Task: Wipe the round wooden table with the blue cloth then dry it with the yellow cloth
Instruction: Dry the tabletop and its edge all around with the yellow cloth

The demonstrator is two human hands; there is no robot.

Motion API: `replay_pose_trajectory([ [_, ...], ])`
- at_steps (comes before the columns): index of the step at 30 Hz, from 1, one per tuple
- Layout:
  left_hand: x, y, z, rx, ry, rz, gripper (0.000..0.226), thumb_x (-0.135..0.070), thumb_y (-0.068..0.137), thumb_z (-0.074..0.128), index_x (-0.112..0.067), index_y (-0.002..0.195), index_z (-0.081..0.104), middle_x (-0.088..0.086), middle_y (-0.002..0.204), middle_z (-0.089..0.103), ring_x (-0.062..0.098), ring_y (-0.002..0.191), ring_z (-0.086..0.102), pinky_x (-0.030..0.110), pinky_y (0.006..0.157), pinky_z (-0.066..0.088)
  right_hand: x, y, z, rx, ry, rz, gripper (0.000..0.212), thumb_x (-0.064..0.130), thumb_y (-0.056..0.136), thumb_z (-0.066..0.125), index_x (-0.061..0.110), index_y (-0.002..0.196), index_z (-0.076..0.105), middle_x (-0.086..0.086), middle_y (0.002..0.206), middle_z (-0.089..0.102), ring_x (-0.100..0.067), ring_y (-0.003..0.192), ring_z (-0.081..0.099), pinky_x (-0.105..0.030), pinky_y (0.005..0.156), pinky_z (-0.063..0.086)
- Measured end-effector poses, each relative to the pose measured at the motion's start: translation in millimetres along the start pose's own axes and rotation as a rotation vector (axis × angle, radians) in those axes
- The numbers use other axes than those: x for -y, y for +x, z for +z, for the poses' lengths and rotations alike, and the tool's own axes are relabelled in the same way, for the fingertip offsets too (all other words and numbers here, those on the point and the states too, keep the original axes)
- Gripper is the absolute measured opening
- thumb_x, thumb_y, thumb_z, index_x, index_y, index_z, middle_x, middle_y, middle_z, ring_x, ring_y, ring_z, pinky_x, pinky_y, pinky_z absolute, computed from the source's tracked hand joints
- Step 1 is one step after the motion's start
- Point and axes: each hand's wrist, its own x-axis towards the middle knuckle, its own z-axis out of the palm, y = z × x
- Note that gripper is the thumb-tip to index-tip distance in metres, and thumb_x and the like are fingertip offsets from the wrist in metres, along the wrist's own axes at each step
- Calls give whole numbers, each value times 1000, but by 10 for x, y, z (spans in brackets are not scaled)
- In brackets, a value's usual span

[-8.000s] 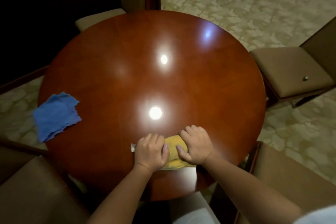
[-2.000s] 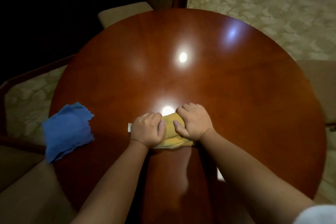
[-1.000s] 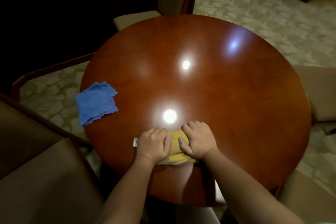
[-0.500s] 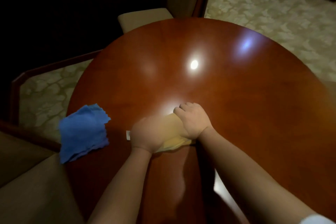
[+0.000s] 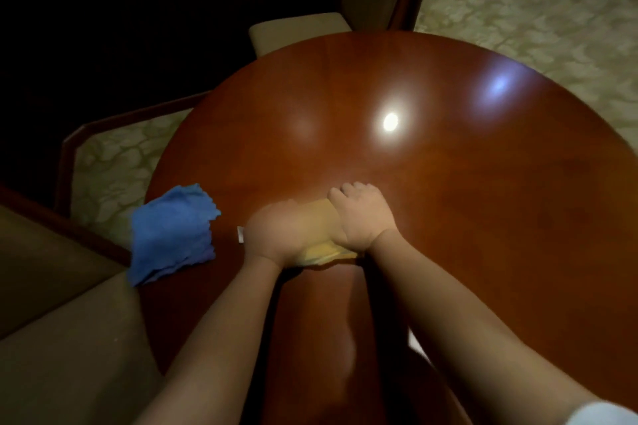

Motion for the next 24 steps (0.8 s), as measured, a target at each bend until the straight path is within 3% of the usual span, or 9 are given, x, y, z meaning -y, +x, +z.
replay_pose_trajectory([
  [12,106,-2166,-832,120,28,-14,30,-29,82,37,-13,61,51,3,55,51,25,49,53,29,41,40,1661,-1482,-281,57,49,-63,39,46,80,43,10,72,55,-8,64,51,-28,56,51,-33,52,39],
  [24,340,-1918,-738,42,-15,39,28,-27,79,39,-12,58,50,3,52,50,25,45,51,26,39,36,1566,-1230,-74,1,100,-62,41,48,82,42,10,72,56,-5,64,49,-26,54,48,-29,54,30],
])
